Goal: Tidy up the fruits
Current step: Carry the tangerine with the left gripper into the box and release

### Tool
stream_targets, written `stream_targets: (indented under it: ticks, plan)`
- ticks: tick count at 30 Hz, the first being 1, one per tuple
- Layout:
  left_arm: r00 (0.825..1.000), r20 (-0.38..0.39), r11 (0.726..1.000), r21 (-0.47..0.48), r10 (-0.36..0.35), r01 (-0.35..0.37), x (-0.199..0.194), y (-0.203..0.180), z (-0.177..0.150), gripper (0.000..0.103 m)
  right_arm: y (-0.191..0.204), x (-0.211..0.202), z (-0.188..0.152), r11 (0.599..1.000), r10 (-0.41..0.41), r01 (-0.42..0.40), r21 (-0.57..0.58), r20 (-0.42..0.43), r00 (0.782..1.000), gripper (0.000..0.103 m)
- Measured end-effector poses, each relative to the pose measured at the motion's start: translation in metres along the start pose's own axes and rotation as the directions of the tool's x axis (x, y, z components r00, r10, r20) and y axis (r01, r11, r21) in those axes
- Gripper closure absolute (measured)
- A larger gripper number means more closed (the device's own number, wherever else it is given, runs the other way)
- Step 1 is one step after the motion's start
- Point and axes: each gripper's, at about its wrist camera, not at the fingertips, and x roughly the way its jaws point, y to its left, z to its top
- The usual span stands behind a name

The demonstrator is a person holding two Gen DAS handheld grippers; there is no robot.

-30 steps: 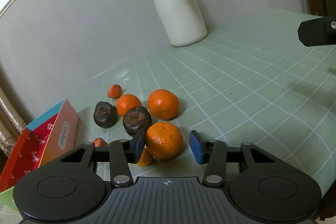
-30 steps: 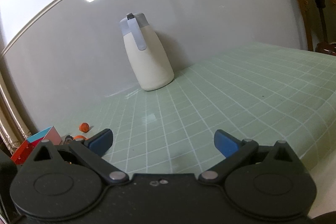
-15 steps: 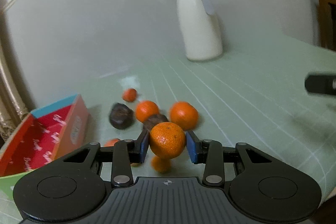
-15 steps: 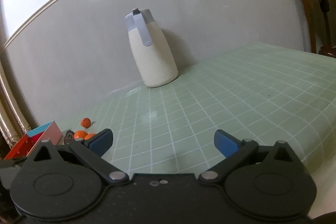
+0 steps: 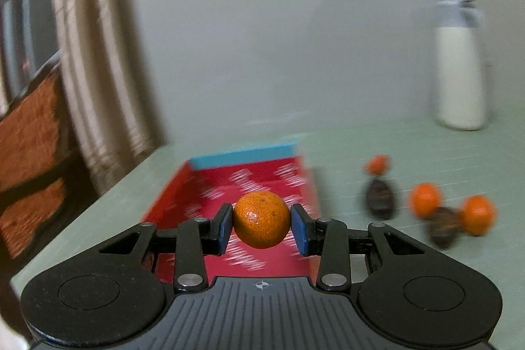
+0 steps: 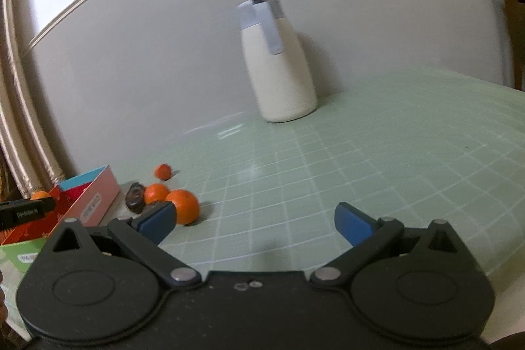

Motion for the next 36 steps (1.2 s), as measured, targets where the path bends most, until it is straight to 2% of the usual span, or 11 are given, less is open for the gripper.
stream_targets:
  ticks: [3,7,12,14,21,23,25,27,30,32,36]
  plan:
    - [0.997,-0.066,0.998,-0.044,0.048,-0.051,0.022,0.024,-0.004,0.064,0.011,0.006,-0.002,1.000,0.018,-0.018,-0.023,-0.014,1.000,0.000]
    - [0.983,-0.161,0.990,-0.088,0.094,-0.109,0.046,0.044,-0.011,0.064,0.026,0.016,-0.006,0.998,0.040,-0.042,-0.052,-0.036,0.999,0.000]
    - [0.967,-0.217,0.982,-0.104,0.133,-0.158,0.052,0.053,-0.018,0.064,0.047,0.027,-0.010,0.993,0.072,-0.077,-0.087,-0.054,0.996,0.000]
    - [0.963,-0.221,0.979,-0.100,0.152,-0.178,0.054,0.053,-0.018,0.064,0.054,0.031,-0.011,0.991,0.086,-0.092,-0.099,-0.064,0.994,0.000]
    - [0.968,-0.207,0.975,-0.142,0.142,-0.174,0.049,0.057,-0.017,0.063,0.068,0.035,-0.016,0.982,0.121,-0.130,-0.136,-0.076,0.990,0.000]
    - [0.975,-0.183,0.974,-0.168,0.123,-0.154,0.043,0.060,-0.017,0.051,0.069,0.036,-0.016,0.980,0.126,-0.136,-0.143,-0.078,0.989,0.000]
    - [0.983,-0.159,0.974,-0.191,0.093,-0.123,0.037,0.062,-0.017,0.044,0.070,0.037,-0.015,0.979,0.130,-0.141,-0.145,-0.081,0.988,0.000]
    - [0.987,-0.126,0.975,-0.189,0.096,-0.119,0.028,0.061,-0.017,0.040,0.070,0.036,-0.015,0.979,0.132,-0.143,-0.145,-0.082,0.988,0.000]
    - [0.991,-0.073,0.975,-0.187,0.109,-0.121,0.013,0.061,-0.015,0.021,0.070,0.036,-0.015,0.979,0.137,-0.147,-0.142,-0.082,0.987,0.000]
    - [0.994,-0.052,0.975,-0.196,0.096,-0.104,0.003,0.064,-0.016,0.020,0.070,0.036,-0.015,0.978,0.139,-0.150,-0.142,-0.083,0.987,0.000]
    - [0.994,-0.067,0.974,-0.207,0.081,-0.094,-0.014,0.072,-0.025,0.020,0.071,0.037,-0.015,0.976,0.153,-0.164,-0.144,-0.088,0.984,0.000]
